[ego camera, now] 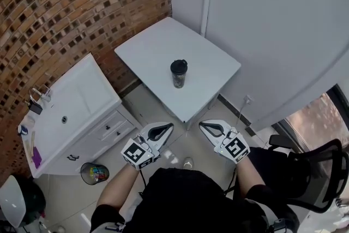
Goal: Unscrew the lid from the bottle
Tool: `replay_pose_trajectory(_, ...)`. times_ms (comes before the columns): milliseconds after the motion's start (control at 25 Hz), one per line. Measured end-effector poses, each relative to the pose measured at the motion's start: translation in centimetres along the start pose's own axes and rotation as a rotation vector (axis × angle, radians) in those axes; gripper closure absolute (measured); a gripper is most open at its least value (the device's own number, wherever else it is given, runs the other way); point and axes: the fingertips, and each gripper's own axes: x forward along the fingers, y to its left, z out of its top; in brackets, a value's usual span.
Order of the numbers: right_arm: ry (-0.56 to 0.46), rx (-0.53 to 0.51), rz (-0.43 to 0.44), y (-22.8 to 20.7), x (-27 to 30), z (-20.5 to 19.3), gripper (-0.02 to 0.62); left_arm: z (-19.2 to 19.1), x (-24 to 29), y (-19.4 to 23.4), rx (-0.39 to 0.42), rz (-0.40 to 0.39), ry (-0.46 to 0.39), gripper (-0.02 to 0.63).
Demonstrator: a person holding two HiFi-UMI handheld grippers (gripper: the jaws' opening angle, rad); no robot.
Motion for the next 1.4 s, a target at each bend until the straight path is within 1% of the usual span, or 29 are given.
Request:
replay_pose_trajectory(80, -0.005, -0.007, 0.033, -1.4, 0.5, -0.6, 0.589, -0.4, 1.2, 1.2, -0.035, 0.031, -0.002, 0.604)
replay_pose_trajectory(160, -0.008, 0.015, 0.051, -2.2, 0.7, -1.2, 0.589, -1.0, 1.9, 1.9, -0.076, 0.057, -0.008, 0.604)
replay_pose_trajectory(280, -0.028, 0.065, 0.051, -4.9, 1.1, -1.2, 0.589, -1.0, 3.6, 3.8, -0.095, 0.074, -0.010, 0.604)
replay_pose_trajectory(480, -0.043, 0.132, 0.030, -7.7, 3.0, -1.8, 0.589, -1.7, 4.8, 6.4, -0.079, 0.065, 0.009, 0.604)
replay_pose_trajectory(640, -0.042, 0.140, 0.004, -9.9, 5.5, -1.8, 0.589, -2.7, 5.9, 10.0, -0.080, 0.051, 0.014, 0.604)
replay_pose_trajectory(800, -0.047, 0.196, -0.022, -12.5, 8.2, -1.5, 0.589, -3.5, 7.2, 13.5, -0.059, 0.056, 0.013, 0.604)
replay_pose_trajectory(920, -0.068, 0.195, -0.032, -14.7, 11.1, -0.8, 0.589, -4.6, 7.9, 16.4, -0.064, 0.052, 0.034, 0.604)
replay_pose_trajectory(1080, -0.092, 0.189, -0.045, -17.4, 14.4, -0.2, 0.589, -5.4, 8.6, 20.0, -0.025, 0.034, 0.053, 0.603)
replay_pose_trajectory(1200, -0.091, 0.179, -0.052, -18.4, 15.8, 0.4, 0.589, -6.5, 8.9, 21.8, -0.009, 0.018, 0.094, 0.602)
replay_pose_trajectory(1240, -0.085, 0.178, -0.058, -18.7, 16.1, 0.5, 0.589, -7.2, 9.1, 22.3, -0.010, 0.012, 0.105, 0.579)
replay_pose_trajectory(1280, -0.081, 0.178, -0.069, -19.1, 16.2, 0.3, 0.589, -8.1, 9.3, 22.8, -0.013, 0.008, 0.117, 0.529)
replay_pose_trajectory(1320, -0.086, 0.179, -0.087, -19.8, 16.3, 0.1, 0.589, -8.9, 9.8, 23.4, -0.019, 0.005, 0.134, 0.523)
replay_pose_trajectory(1400, -0.116, 0.200, -0.127, -21.5, 16.5, -0.5, 0.589, -10.5, 11.2, 24.8, -0.024, 0.006, 0.171, 0.398)
